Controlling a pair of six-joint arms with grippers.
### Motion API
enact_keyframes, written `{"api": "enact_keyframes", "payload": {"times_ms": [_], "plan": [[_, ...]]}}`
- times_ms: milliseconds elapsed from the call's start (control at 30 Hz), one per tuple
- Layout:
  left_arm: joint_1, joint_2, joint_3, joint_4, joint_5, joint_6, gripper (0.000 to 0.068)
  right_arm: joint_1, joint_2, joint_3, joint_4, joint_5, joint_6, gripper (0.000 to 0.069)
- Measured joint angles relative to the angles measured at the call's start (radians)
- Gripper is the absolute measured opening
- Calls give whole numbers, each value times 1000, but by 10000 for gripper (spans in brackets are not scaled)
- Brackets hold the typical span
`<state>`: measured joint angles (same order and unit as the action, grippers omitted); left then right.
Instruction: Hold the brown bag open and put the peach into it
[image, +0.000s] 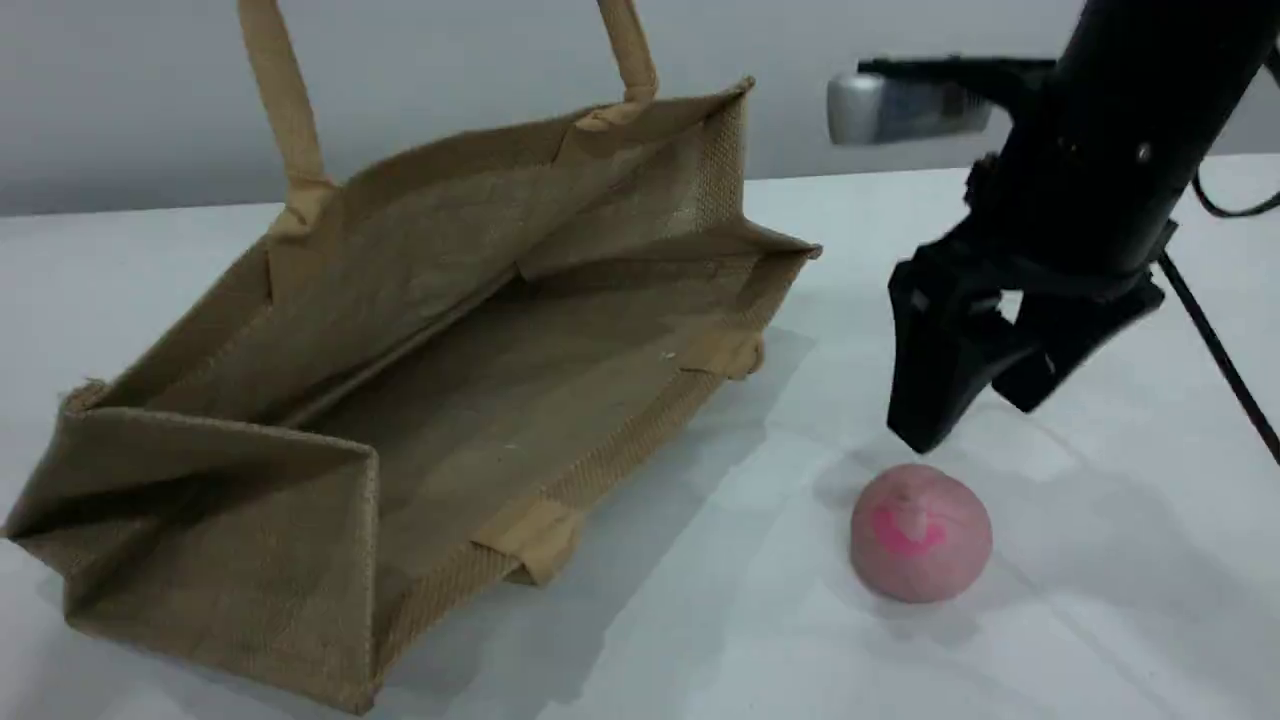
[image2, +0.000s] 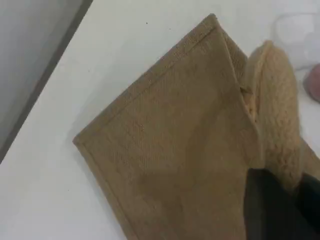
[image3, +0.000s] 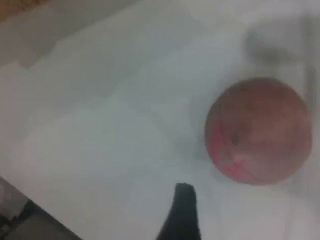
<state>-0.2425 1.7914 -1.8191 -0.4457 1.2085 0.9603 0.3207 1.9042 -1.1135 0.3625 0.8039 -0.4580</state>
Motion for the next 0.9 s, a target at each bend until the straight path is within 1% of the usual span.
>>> {"api": "enact_keyframes", "payload": {"times_ms": [200,367,633,900], "plan": [[0,0,0,-1,13,-8,92,0,7,0,0,-47,41,575],[0,0,0,-1,13,-17,92,0,55,0,0,-49,39,575],[0,0,0,-1,13,-31,92,0,119,0,3,-113,39,575],[0,0,0,-1,13,-31,92,0,166,0,8,-126,39,575]]}}
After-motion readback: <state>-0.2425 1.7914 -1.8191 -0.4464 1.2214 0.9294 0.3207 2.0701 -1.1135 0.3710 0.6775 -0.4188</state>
